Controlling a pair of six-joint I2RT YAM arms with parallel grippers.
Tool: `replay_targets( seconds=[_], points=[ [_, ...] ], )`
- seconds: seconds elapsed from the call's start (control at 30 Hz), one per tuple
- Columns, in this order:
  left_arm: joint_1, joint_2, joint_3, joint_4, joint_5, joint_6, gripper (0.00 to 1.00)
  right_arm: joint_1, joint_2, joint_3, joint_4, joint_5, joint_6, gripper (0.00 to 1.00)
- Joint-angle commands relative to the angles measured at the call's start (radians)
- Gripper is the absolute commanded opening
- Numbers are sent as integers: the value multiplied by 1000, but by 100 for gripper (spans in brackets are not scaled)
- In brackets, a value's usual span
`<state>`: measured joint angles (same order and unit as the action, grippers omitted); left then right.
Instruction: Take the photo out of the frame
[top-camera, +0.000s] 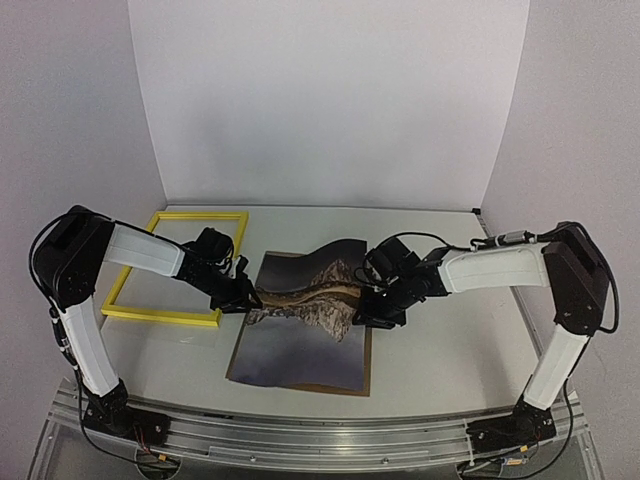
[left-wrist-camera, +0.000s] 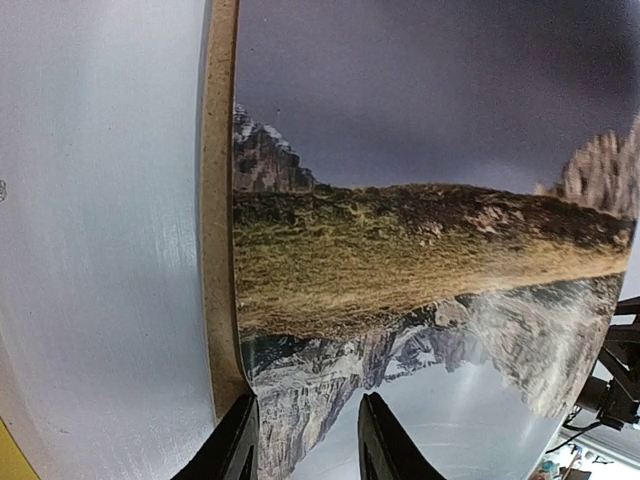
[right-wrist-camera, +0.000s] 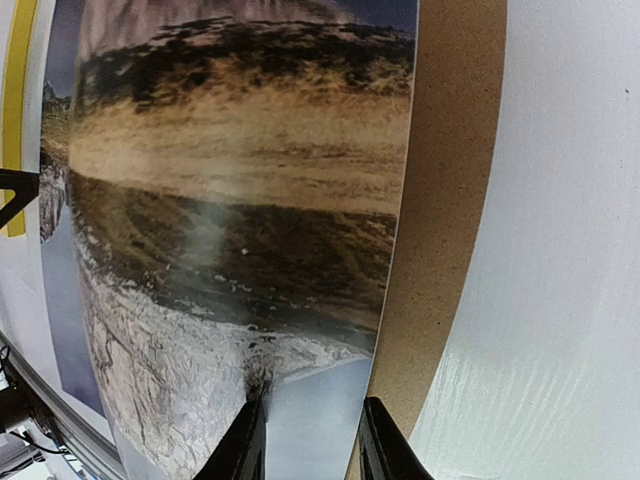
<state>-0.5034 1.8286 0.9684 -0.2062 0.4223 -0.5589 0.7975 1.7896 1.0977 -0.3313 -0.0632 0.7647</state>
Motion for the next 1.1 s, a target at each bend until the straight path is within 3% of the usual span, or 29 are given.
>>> replay_targets(
  seconds=[0.0,0.13,0.2,0.43,0.63,0.8,1.07],
  points=[
    [-12,20,-10,-60,-38,-16,35,10,-46,26,48,-50,14,30],
    [-13,24,-12,-58,-42,-20,36,11,-76,1,93,-51,42,31],
    [-12,24,-15,-55,-43,-24,36,10,-109,-43,196,-55,71,31],
    [-12,32,-16,-44,-36,-31,36,9,-159,-309,881,-138,92,36],
    [-12,40,-10,-41,-28,-32,36,3,-40,-303,1176,-235,148,42],
    [-12,41,-5,-48,-32,-29,36,2,-61,-318,1261,-243,154,46],
    [-12,29,-3,-49,-45,-30,38,0,-117,-369,1243,-209,287,31]
  ],
)
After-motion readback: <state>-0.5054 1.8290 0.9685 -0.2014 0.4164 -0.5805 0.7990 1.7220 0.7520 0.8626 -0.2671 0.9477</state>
